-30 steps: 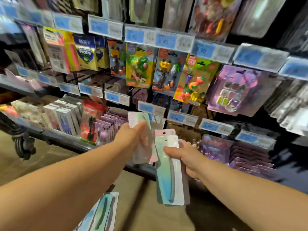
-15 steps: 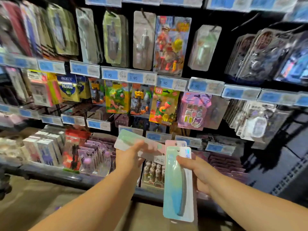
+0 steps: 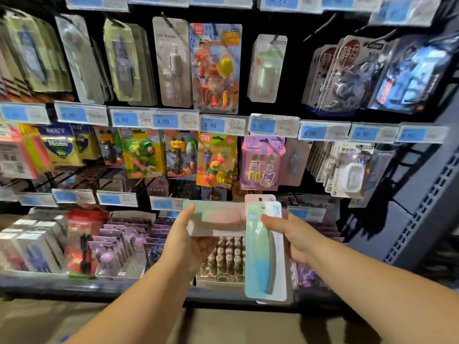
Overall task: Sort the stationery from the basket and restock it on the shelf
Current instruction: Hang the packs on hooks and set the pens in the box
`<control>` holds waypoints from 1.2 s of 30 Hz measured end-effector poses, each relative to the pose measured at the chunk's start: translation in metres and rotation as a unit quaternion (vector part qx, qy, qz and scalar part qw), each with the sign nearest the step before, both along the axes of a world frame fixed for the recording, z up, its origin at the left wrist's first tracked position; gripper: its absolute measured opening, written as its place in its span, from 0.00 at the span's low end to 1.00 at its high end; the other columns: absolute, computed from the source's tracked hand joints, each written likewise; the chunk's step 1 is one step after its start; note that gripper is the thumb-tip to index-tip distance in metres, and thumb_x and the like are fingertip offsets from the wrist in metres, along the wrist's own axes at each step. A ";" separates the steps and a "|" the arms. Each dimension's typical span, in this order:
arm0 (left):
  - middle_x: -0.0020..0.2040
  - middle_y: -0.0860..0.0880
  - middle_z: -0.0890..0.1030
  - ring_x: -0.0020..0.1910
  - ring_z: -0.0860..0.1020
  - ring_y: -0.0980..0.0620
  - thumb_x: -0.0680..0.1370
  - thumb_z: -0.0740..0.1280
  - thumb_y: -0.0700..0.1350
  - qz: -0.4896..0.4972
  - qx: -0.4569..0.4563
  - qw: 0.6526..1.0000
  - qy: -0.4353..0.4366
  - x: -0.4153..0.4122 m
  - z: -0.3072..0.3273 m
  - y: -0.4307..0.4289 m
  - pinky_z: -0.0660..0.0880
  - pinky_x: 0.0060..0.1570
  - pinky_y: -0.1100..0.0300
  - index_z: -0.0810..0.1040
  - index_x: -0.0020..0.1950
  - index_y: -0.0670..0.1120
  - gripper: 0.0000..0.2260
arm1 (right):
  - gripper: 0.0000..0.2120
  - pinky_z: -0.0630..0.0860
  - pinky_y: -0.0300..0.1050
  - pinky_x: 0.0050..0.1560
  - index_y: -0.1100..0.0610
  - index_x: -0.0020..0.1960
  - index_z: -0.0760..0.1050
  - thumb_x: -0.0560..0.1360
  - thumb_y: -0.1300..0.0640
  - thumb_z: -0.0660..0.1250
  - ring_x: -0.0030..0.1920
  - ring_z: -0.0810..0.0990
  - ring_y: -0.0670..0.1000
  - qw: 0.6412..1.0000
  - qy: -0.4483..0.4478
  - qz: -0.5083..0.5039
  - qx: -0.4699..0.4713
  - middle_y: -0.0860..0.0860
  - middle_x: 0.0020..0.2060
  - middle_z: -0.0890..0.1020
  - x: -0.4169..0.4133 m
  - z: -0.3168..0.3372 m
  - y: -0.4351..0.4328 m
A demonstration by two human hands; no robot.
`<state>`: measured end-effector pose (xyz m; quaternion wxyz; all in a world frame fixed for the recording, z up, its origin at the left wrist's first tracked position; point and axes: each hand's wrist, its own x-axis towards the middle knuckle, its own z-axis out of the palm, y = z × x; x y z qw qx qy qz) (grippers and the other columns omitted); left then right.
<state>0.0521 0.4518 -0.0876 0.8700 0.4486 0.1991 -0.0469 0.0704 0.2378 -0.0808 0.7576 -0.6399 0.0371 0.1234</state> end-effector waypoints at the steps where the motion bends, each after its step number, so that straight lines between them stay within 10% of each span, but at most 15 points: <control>1: 0.44 0.42 0.80 0.42 0.77 0.45 0.77 0.68 0.51 -0.018 0.018 1.000 0.010 0.003 0.002 0.006 0.74 0.44 0.52 0.78 0.50 0.45 0.09 | 0.08 0.79 0.50 0.49 0.57 0.51 0.78 0.73 0.63 0.71 0.41 0.85 0.53 1.000 -0.010 0.015 -0.014 0.55 0.42 0.86 0.001 0.002 -0.006; 6: 0.51 0.43 0.83 0.46 0.81 0.46 0.74 0.71 0.45 -0.235 0.198 0.951 -0.009 0.008 0.000 0.016 0.79 0.41 0.57 0.80 0.58 0.44 0.13 | 0.22 0.78 0.57 0.58 0.58 0.57 0.77 0.64 0.59 0.74 0.51 0.83 0.59 0.998 -0.005 0.045 -0.054 0.59 0.51 0.84 0.003 0.000 -0.026; 10: 0.49 0.42 0.82 0.44 0.81 0.47 0.76 0.68 0.39 -0.307 0.167 0.937 -0.018 0.005 -0.008 0.003 0.79 0.39 0.58 0.78 0.60 0.42 0.12 | 0.09 0.78 0.53 0.52 0.59 0.52 0.79 0.72 0.63 0.71 0.38 0.85 0.54 0.999 0.010 -0.037 -0.006 0.56 0.40 0.86 0.007 -0.002 -0.032; 25: 0.57 0.44 0.76 0.56 0.78 0.38 0.75 0.64 0.32 -0.180 0.208 0.961 -0.029 -0.007 -0.020 -0.037 0.81 0.46 0.39 0.67 0.65 0.53 0.23 | 0.03 0.81 0.47 0.43 0.58 0.47 0.78 0.74 0.60 0.70 0.35 0.85 0.51 0.997 0.023 -0.071 0.014 0.54 0.36 0.86 0.004 0.001 -0.023; 32: 0.58 0.45 0.79 0.56 0.80 0.41 0.82 0.61 0.53 -0.186 0.120 0.975 -0.029 -0.015 -0.022 -0.053 0.81 0.47 0.43 0.70 0.63 0.53 0.11 | 0.38 0.81 0.51 0.45 0.62 0.64 0.70 0.58 0.53 0.77 0.43 0.85 0.56 0.993 -0.022 -0.116 0.031 0.61 0.51 0.83 -0.003 -0.001 0.001; 36: 0.55 0.46 0.81 0.52 0.82 0.43 0.82 0.62 0.53 -0.129 0.176 0.975 -0.051 -0.013 -0.027 -0.053 0.81 0.41 0.48 0.70 0.60 0.53 0.08 | 0.25 0.78 0.58 0.56 0.57 0.57 0.69 0.65 0.56 0.76 0.47 0.82 0.56 0.991 -0.036 -0.124 0.039 0.58 0.52 0.81 -0.007 0.004 0.007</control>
